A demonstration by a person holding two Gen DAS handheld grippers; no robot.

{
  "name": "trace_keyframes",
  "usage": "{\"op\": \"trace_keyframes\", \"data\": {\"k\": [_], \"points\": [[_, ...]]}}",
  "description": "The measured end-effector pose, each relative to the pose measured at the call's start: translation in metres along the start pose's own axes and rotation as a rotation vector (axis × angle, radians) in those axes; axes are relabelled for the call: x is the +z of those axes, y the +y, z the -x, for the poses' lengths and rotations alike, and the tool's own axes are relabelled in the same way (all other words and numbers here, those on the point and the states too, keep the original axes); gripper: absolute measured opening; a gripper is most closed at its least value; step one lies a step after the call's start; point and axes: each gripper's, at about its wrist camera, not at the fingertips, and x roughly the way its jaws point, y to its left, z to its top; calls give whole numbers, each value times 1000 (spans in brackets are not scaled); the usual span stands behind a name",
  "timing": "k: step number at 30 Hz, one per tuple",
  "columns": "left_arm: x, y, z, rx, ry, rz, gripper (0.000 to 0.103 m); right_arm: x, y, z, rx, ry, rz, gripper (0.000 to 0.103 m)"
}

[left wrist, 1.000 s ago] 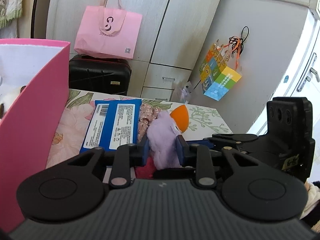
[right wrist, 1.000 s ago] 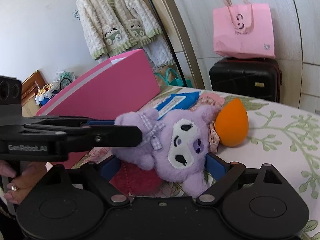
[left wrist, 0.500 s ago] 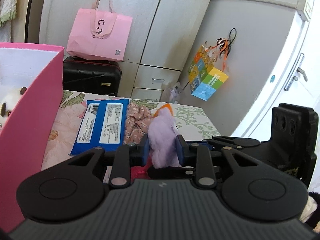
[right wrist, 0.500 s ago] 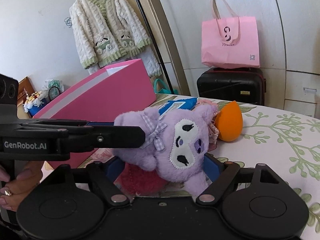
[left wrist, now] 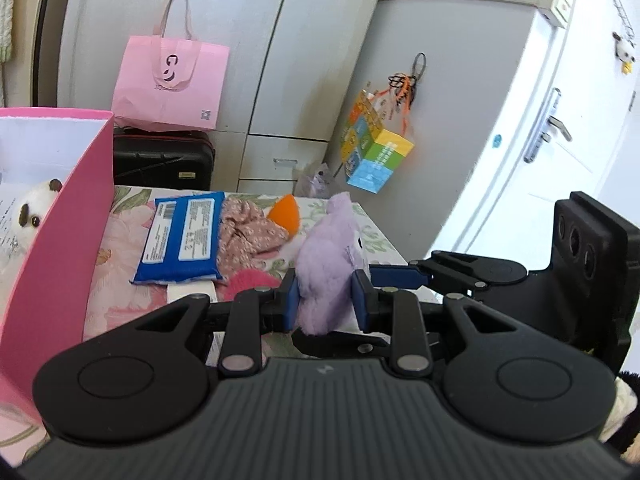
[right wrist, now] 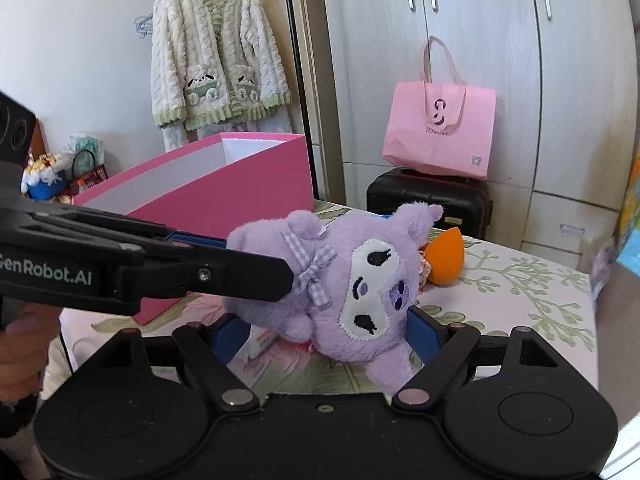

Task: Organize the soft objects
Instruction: 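Lift the purple plush toy with the left gripper and carry it over the pink box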

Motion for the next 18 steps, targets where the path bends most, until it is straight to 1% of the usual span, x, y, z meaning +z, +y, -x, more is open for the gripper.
{"op": "trace_keyframes", "data": {"k": [3,8,18], "points": [[-7,-2,9,-11,16,-7,26,-6,12,8,-26,6,10,86],[-18,0,21,-39,64,-3,26,-15,32,17,-55,36,18,85],[-35,14,46,-90,186,25,26,-31,68,27,-59,114,-2,84]]}}
